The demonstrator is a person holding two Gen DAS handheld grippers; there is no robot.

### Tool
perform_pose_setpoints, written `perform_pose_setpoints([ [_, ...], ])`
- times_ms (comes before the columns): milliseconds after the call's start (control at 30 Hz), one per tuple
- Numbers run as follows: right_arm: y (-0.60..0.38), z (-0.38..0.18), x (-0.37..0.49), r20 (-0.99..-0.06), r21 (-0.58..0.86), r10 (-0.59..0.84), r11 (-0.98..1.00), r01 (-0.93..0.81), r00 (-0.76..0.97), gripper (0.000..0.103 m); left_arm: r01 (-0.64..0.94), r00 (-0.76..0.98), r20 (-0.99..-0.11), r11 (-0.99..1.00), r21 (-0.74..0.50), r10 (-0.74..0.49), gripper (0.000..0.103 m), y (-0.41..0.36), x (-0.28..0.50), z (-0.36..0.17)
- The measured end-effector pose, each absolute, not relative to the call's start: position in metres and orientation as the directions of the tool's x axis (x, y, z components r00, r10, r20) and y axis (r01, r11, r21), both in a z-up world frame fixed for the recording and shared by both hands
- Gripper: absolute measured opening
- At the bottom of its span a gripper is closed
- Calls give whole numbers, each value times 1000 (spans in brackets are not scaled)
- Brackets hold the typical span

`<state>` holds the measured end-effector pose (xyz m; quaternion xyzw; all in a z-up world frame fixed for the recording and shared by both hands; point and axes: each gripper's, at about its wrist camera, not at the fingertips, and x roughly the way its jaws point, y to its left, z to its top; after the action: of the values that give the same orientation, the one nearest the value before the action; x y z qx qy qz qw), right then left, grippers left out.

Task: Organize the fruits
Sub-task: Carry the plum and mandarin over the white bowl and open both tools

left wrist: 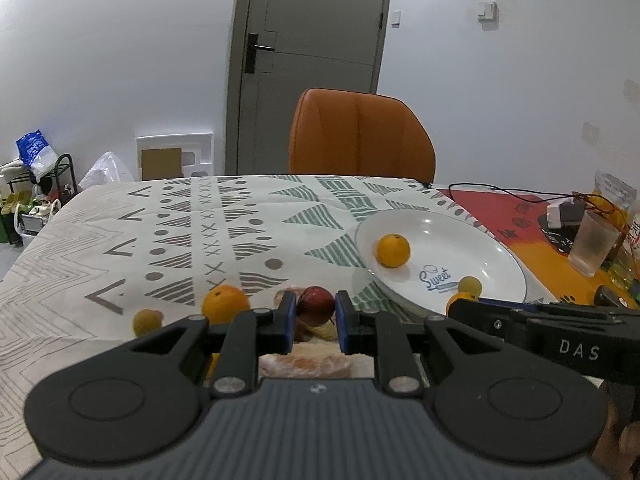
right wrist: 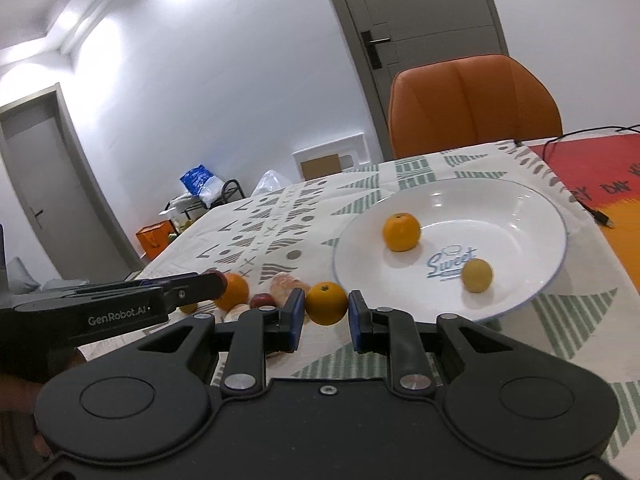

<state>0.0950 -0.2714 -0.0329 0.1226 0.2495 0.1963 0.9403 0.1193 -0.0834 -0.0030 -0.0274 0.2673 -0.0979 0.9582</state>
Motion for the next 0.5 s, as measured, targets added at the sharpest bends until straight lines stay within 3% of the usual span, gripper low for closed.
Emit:
perform_pose_setpoints([
  [500, -297, -39, 104, -431, 326, 392, 908, -264, 813, 22, 219, 826, -514, 972, -87, -232, 19, -113, 135, -5],
])
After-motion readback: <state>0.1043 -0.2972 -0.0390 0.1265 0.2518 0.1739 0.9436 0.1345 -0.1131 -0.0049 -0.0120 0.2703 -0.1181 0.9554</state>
